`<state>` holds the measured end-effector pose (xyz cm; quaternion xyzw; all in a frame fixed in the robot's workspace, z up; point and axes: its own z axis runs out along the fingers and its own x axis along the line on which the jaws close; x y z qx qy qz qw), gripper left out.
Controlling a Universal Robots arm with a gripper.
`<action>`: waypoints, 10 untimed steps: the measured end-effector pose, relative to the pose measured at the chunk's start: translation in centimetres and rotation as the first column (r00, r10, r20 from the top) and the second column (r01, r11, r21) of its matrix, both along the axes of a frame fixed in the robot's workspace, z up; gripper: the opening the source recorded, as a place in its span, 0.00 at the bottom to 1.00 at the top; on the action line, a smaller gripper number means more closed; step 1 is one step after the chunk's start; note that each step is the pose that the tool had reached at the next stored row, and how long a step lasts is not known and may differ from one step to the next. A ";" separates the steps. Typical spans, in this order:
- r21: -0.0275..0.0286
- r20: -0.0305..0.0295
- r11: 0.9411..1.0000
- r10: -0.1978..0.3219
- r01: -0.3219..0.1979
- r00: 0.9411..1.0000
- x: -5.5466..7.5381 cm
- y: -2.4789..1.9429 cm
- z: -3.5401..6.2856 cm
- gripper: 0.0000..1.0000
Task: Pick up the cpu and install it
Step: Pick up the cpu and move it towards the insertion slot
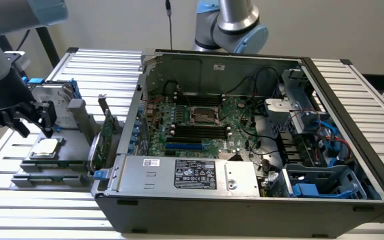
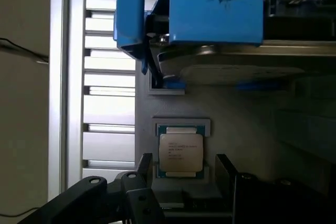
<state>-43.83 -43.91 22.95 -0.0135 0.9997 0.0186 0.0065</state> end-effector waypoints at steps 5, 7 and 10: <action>0.000 0.000 1.000 0.000 0.000 1.000 0.1 -0.12 -0.92 0.60; 0.000 0.000 1.000 0.000 0.000 1.000 0.1 -0.15 -1.27 0.60; 0.000 0.000 1.000 0.000 0.000 1.000 0.1 -0.18 -1.81 0.60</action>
